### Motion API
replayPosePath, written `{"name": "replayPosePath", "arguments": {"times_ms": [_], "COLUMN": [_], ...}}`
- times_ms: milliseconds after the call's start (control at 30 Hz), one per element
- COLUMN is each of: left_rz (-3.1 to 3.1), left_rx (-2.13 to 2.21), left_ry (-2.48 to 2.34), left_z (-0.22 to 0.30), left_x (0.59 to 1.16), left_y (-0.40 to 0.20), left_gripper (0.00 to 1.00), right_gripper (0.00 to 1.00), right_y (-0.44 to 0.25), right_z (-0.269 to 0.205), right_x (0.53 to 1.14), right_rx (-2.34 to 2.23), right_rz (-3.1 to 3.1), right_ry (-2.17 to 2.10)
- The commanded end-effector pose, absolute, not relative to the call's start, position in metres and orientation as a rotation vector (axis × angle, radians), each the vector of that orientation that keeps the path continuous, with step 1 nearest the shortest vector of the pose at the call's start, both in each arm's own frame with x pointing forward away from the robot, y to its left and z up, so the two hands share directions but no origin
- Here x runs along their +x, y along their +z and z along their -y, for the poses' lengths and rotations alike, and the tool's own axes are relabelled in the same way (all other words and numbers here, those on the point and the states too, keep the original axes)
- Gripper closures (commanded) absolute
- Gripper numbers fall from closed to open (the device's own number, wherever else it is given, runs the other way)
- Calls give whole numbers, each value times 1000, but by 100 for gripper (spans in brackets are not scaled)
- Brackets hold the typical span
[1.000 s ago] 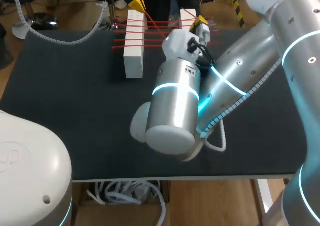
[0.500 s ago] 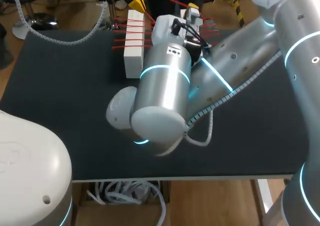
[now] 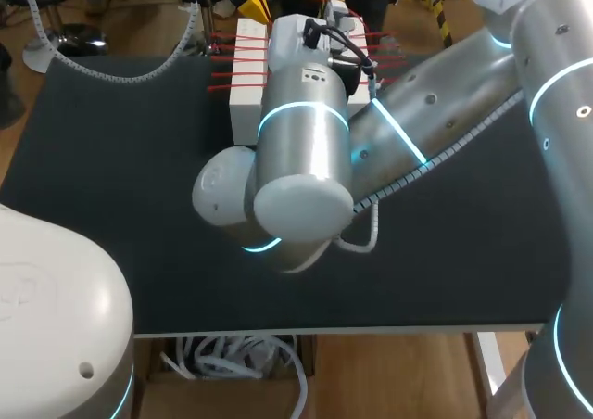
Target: Grab the tape and strap the tape.
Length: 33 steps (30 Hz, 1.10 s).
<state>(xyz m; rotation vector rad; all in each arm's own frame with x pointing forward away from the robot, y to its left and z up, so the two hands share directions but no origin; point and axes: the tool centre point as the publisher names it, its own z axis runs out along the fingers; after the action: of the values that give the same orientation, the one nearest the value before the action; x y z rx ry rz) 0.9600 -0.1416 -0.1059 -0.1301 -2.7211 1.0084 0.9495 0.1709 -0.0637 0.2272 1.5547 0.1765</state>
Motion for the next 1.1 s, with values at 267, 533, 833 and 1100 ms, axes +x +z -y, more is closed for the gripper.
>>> {"name": "replayPosePath", "arguments": {"times_ms": [267, 533, 833, 1100], "left_rz": [2721, 2721, 2721, 2721], "left_rx": [-130, -130, -130, -130], "left_ry": [1003, 1003, 1003, 1003], "left_z": [142, 142, 142, 142], "left_x": [961, 961, 961, 961], "left_y": [-105, -105, -105, -105], "left_gripper": [100, 100, 100, 100], "right_gripper": [100, 100, 100, 100], "right_y": [-59, -61, -63, -65], "right_z": [-163, -171, -187, -193], "right_x": [950, 949, 959, 961], "right_rx": [212, 175, 87, 27], "right_rz": [-1566, -1607, -1679, -1712], "right_ry": [190, 67, -231, -269]}}
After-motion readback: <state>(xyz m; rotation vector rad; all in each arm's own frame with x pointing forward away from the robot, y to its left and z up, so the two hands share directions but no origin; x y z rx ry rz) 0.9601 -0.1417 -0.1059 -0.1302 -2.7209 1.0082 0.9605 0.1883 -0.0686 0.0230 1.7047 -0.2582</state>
